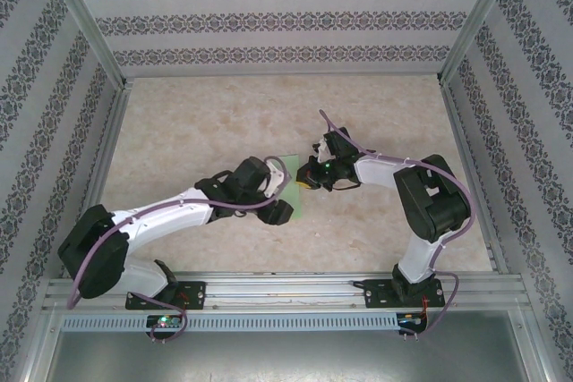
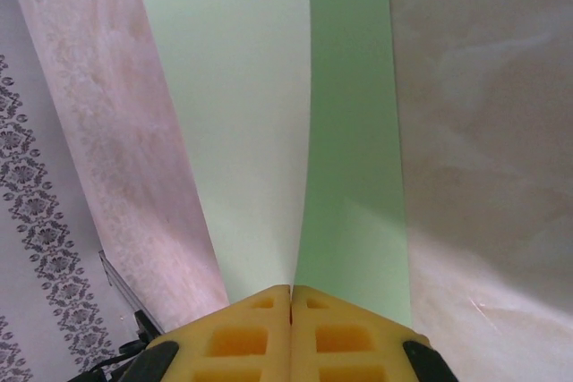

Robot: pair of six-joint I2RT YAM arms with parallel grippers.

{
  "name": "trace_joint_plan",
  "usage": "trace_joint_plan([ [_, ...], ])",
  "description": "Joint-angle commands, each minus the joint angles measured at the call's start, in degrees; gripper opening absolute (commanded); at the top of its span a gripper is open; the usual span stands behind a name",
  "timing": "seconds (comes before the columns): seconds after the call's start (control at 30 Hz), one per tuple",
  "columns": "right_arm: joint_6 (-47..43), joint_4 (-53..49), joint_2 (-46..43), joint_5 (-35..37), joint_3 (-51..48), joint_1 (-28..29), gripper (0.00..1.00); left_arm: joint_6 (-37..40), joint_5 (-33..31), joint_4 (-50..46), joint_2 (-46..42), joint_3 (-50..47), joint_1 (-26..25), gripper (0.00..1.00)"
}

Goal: Fold a paper plane with a square sheet of paper (fold left side to right side)
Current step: Fold the triangle a second time at the center of the table.

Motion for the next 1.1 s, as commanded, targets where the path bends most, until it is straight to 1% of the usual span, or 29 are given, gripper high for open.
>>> trace_joint_plan([
  [0.0,0.7,-1.0,-0.5,-1.0,-0.1,-0.4,0.01,3.4,-6.4,-2.5,3.3,3.5,-3.0,0.65],
  [0.1,0.7,-1.1,-0.6,-0.8,-0.1,-0.3,0.02,4.9,-10.2,-4.4,6.7,6.3,-5.3,0.66],
  [0.4,0.7,-1.0,-0.4,-0.9,0.1,-0.3,0.02,8.5,-16.9,-6.6,15.1,12.3,-9.0,0.66],
  [0.63,0.8,-1.0,-0.4,-0.7,0.3,-0.2,0.03,10.7,-27.5,-8.4,20.5,15.7,-12.4,0.65],
  [0.7,0.8,-1.1,-0.3,-0.5,0.2,-0.2,0.04,10.7,-29.1,-8.4,20.8,15.9,-12.7,0.61],
  [0.8,0.7,-1.1,-0.2,-0.4,0.3,-0.2,0.04,10.6,-31.4,-8.2,20.5,15.7,-12.9,0.51],
  [0.9,0.7,-1.1,-0.3,-0.3,0.2,-0.1,0.05,10.5,-33.1,-7.9,19.9,15.3,-12.9,0.43],
  [1.07,0.6,-1.2,-0.2,-0.1,0.4,-0.1,0.08,10.4,-32.2,-7.4,18.8,14.6,-12.9,0.31],
])
